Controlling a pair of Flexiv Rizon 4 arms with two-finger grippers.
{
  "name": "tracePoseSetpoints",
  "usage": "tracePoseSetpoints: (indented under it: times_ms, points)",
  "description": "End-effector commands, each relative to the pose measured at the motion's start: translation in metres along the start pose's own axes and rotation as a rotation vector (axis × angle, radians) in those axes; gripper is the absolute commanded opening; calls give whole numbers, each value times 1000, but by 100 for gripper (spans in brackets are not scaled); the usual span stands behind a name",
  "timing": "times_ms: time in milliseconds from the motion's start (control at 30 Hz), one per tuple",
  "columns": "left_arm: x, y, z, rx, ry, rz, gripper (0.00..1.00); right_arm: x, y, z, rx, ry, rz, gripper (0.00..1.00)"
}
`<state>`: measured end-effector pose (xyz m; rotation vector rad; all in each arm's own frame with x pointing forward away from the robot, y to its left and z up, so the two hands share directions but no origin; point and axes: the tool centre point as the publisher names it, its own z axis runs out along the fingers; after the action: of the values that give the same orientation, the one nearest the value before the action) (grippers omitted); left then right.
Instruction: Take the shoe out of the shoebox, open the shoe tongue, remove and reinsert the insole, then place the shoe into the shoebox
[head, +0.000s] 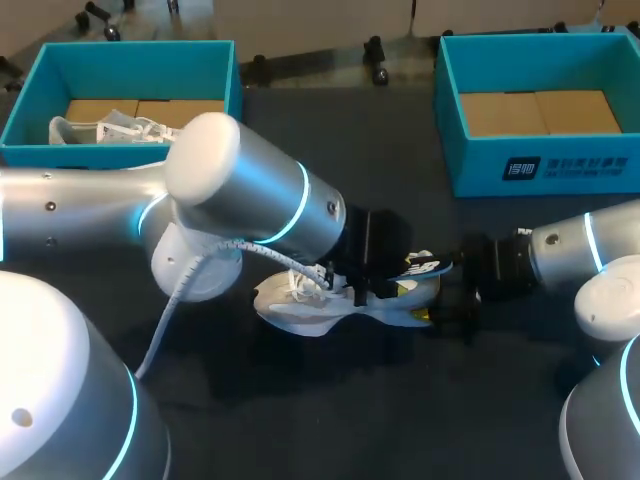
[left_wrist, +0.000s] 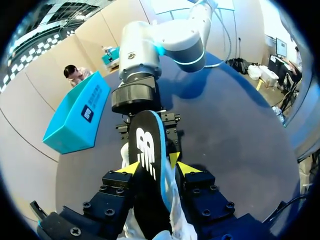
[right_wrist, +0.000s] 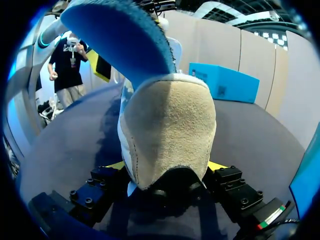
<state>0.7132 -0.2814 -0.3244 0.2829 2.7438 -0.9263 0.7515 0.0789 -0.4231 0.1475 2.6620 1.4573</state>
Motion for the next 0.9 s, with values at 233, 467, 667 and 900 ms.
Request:
tracePoseSetpoints:
  times_ms: [233, 467, 667, 900]
  points:
    - [-5, 1, 21, -7, -20, -14, 43, 0, -1, 2, 2, -3, 0, 0]
    - [-7, 5, 26, -16, -21, -9, 42, 0, -1, 2, 2, -3, 0, 0]
    - [-9, 8, 28, -23, -20, -3, 13, 0, -1, 2, 2, -3, 0, 0]
    - [-11, 5, 14, 2, -16, -7, 0, 0, -1, 2, 2, -3, 0, 0]
